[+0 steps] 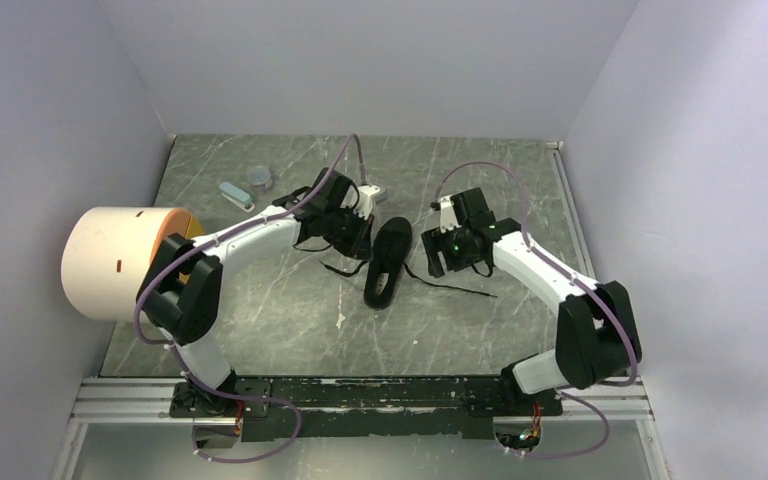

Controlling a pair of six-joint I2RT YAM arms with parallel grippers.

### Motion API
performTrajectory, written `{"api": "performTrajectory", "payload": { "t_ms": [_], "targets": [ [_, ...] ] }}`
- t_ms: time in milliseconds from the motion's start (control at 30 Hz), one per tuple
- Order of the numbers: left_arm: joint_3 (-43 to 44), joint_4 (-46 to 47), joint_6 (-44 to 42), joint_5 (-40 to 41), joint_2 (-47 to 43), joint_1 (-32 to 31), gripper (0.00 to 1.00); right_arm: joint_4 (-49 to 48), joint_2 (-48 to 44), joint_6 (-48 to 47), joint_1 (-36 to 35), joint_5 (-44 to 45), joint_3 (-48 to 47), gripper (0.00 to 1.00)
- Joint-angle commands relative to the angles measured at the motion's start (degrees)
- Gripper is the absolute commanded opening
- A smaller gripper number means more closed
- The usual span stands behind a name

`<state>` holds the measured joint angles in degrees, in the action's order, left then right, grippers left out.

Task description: Tie the shoes

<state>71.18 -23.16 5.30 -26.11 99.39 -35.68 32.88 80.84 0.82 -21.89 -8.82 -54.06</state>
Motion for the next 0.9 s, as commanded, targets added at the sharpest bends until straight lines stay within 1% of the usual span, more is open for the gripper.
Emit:
{"api": "performTrajectory", "payload": {
  "t_ms": [0,100,133,200,333,433,533,600,633,700,733,867],
  "targets": [
    [-1.0,2.0,-0.8,-4.4,-1.8,1.6,0.05,-6.6,2.4,-9.4,-1.5,1.3,3.3,0.73],
    [-1.5,2.3,-1.7,-5.4,-1.4,3.2,0.05,-9.8,5.2,-9.0,-2.8,-3.1,4.2,0.7],
    [-1.7,2.4,-1.9,-5.9,-1.5,3.8,0.05,-11.9,5.5,-9.3,-4.0,-3.0,5.0,0.7],
    [-2.1,3.0,-1.6,-7.5,-1.5,4.9,0.05,-12.6,6.7,-10.0,-6.8,-1.3,4.7,0.71],
    [-1.1,3.2,-2.0,-8.9,-0.8,6.0,0.05,-14.3,9.6,-9.4,-7.4,0.3,4.1,0.69],
    [-2.0,4.6,-2.1,-9.5,-0.7,6.6,0.05,-13.9,12.1,-8.4,-7.6,1.3,2.9,0.64],
    [-2.5,5.6,-1.9,-10.7,-0.5,7.0,0.05,-13.7,13.8,-7.3,-8.6,2.6,2.8,0.54],
    [-2.6,6.1,-1.8,-10.9,-0.5,7.1,0.05,-13.5,14.3,-6.1,-9.0,3.3,3.0,0.41],
    [-2.5,6.4,-1.9,-11.2,-0.4,7.1,0.05,-13.0,14.3,-5.8,-9.1,3.0,2.9,0.31],
    [-2.3,7.2,-1.9,-11.9,0.0,7.1,0.05,-12.6,13.2,-4.8,-9.4,3.1,2.9,0.06],
    [-2.3,7.7,-1.8,-12.4,0.2,7.1,0.05,-12.2,12.4,-4.3,-9.4,3.8,2.8,0.0],
    [-2.4,10.1,-2.5,-14.1,0.4,7.1,0.05,-12.4,5.9,-3.0,-9.4,2.1,3.7,0.0]
  ]
}}
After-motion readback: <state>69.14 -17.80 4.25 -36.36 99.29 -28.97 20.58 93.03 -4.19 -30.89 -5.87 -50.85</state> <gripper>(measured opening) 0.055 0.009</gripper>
